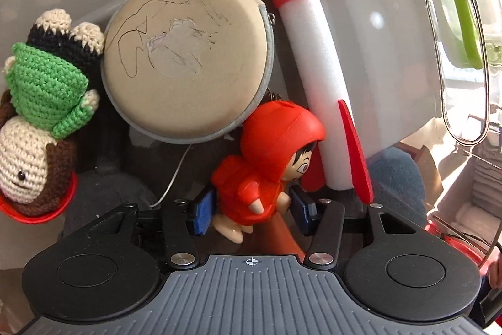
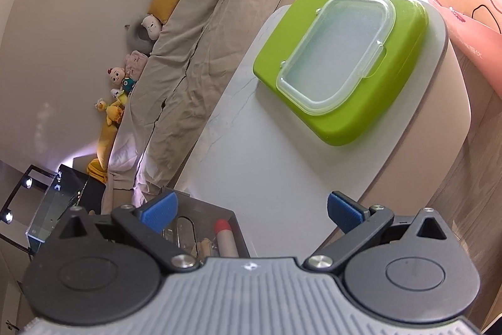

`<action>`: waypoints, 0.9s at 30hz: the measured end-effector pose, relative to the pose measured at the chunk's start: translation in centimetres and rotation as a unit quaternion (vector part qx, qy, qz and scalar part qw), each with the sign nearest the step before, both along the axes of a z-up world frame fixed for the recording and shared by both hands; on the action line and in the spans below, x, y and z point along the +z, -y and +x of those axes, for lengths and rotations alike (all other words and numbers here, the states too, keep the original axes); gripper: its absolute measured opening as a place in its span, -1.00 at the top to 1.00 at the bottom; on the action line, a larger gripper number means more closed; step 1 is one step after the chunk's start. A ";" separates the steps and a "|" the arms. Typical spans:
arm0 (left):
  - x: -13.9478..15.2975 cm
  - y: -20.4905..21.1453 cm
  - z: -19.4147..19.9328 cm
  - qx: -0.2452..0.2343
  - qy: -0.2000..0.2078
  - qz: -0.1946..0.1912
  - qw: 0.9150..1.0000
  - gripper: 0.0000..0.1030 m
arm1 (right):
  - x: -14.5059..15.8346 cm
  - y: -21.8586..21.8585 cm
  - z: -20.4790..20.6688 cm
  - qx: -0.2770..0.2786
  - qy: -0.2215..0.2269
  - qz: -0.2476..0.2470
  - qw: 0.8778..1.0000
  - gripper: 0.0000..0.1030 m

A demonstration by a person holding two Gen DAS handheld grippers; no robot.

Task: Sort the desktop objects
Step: 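Move both grippers from the bin toward the lime-green lidded container, then grasp the edge of the lime-green container with the left gripper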

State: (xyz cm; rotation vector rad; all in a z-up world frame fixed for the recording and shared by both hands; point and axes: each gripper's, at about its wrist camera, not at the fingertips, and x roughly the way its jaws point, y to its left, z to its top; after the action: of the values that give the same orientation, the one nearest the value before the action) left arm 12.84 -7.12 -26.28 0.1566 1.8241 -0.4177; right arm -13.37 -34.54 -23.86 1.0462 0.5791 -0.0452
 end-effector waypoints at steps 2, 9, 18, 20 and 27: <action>1.3 -0.4 0.2 -0.001 0.011 -0.005 1.000 -0.83 | -0.3 -0.2 0.0 0.004 -0.004 -0.006 1.000 -1.00; 12.4 0.0 1.2 -0.021 0.074 -0.053 0.996 -0.83 | -3.5 0.4 -0.8 -0.042 -0.019 -0.004 0.999 -1.00; 17.3 17.1 1.6 0.030 0.091 -0.356 0.930 -1.00 | -8.1 4.3 -5.2 -0.196 -0.013 0.013 0.980 -0.99; 12.3 20.8 1.8 0.041 0.068 -0.340 0.937 -1.00 | -9.1 5.1 -6.3 -0.221 -0.008 0.018 0.975 -1.00; -2.8 23.3 2.4 0.197 0.042 -0.323 0.925 -1.00 | -11.1 6.8 -8.9 -0.223 0.075 0.075 0.969 -0.99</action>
State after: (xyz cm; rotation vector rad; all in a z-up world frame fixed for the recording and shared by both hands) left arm 15.25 -30.47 -29.07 -0.6291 1.4966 -0.6865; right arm -22.29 -41.33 -34.98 1.3010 0.2022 -0.3191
